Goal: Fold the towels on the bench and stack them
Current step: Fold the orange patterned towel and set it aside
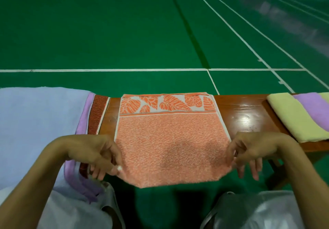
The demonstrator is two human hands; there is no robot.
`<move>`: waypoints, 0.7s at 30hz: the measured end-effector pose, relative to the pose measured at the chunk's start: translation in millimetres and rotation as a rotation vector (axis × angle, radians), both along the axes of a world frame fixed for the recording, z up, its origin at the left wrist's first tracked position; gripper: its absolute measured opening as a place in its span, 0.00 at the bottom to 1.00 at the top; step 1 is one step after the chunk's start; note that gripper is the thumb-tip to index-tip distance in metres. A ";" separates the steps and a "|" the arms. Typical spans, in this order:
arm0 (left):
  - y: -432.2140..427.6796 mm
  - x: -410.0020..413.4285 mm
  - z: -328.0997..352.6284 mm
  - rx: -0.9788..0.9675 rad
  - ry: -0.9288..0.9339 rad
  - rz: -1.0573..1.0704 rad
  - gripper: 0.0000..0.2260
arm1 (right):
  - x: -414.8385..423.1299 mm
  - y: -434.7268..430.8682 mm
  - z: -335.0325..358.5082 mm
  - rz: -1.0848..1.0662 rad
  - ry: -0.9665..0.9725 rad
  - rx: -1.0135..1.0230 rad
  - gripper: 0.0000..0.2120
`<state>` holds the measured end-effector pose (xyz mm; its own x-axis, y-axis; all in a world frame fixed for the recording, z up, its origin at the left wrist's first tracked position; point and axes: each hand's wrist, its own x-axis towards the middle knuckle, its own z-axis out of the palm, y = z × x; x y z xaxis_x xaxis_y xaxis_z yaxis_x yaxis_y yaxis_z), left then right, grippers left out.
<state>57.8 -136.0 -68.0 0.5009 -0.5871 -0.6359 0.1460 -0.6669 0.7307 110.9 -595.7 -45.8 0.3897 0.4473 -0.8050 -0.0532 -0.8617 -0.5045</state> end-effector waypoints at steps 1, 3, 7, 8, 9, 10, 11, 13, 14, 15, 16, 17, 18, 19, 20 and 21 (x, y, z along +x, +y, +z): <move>-2.1 1.5 0.1 -0.013 -0.049 0.033 0.07 | -0.3 0.4 2.9 0.002 -0.015 0.017 0.06; -10.3 4.4 -6.0 -0.049 -0.275 0.231 0.07 | -0.4 1.5 7.1 -0.051 -0.135 0.094 0.04; -40.3 16.1 -32.4 0.023 -0.896 0.636 0.12 | 6.9 25.5 -12.9 -0.520 -0.686 0.280 0.10; -50.3 17.9 -38.8 0.098 -1.005 0.603 0.19 | 9.8 37.6 -22.0 -0.558 -0.906 0.248 0.08; -60.8 19.4 -44.7 0.176 -1.070 0.534 0.25 | 11.1 52.0 -31.1 -0.516 -1.092 0.183 0.05; -71.8 19.6 -49.5 0.238 -1.091 0.468 0.29 | 10.4 67.3 -39.4 -0.429 -1.197 0.121 0.09; -83.4 19.8 -53.4 0.281 -1.080 0.417 0.31 | 9.4 81.6 -47.6 -0.315 -1.208 0.090 0.18; -101.1 19.9 -64.2 0.353 -1.052 0.330 0.32 | 7.6 107.2 -61.7 -0.114 -1.140 0.057 0.30; -106.1 20.1 -70.9 0.395 -1.062 0.288 0.31 | 6.0 117.8 -70.4 -0.022 -1.127 0.019 0.32; -107.6 20.7 -77.5 0.440 -1.071 0.256 0.32 | 4.8 125.0 -80.0 0.051 -1.121 -0.023 0.32; -106.6 21.8 -81.9 0.475 -1.067 0.242 0.32 | 4.6 128.1 -88.4 0.092 -1.118 -0.048 0.31; -103.9 22.9 -83.6 0.498 -1.053 0.248 0.33 | 4.6 128.3 -92.5 0.101 -1.112 -0.068 0.31; -100.7 23.7 -84.1 0.515 -1.040 0.265 0.33 | 6.4 125.1 -95.6 0.087 -1.107 -0.086 0.31; -97.0 23.6 -83.6 0.531 -1.032 0.288 0.34 | 8.3 121.0 -96.9 0.067 -1.109 -0.097 0.30; -92.5 23.5 -83.5 0.550 -1.024 0.309 0.35 | 10.5 115.9 -97.8 0.044 -1.118 -0.111 0.30; -87.6 23.9 -83.3 0.575 -1.011 0.328 0.36 | 12.6 110.1 -99.3 0.014 -1.126 -0.130 0.30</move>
